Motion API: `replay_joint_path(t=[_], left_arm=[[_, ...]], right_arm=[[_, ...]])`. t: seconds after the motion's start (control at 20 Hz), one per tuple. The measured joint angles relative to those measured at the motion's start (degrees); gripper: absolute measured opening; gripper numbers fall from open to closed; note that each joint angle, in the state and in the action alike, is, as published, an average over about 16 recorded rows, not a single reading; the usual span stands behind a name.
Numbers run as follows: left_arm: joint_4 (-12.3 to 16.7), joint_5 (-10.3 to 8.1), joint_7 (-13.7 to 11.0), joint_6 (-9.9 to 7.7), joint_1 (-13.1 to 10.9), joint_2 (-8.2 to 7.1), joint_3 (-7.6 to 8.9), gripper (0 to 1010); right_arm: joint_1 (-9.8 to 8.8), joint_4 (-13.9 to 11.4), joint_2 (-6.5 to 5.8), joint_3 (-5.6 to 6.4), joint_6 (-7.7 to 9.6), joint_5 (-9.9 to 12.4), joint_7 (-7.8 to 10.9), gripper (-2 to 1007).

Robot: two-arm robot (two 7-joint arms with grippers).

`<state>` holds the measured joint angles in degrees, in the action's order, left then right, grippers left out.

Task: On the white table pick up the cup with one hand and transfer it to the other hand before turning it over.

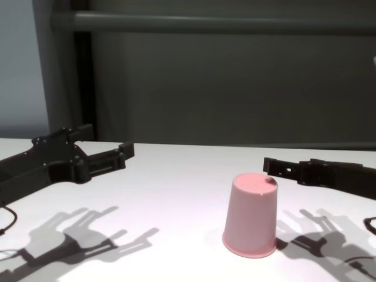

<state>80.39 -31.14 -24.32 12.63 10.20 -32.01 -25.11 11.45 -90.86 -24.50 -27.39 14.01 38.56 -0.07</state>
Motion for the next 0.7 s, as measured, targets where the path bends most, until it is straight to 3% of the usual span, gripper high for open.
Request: replay_joint_path(t=[0.35, 0.7], left_arm=[[0.0, 0.00, 0.0, 0.00, 0.0, 0.00, 0.00, 1001], [0.0, 0.00, 0.0, 0.00, 0.0, 0.00, 0.00, 1001]], right_arm=[[-1.30, -0.3, 0.39, 0.84, 0.50, -0.6, 0.14, 1002], [-3.12, -1.3, 0.43, 2.43, 0.63, -1.1, -0.03, 1002]])
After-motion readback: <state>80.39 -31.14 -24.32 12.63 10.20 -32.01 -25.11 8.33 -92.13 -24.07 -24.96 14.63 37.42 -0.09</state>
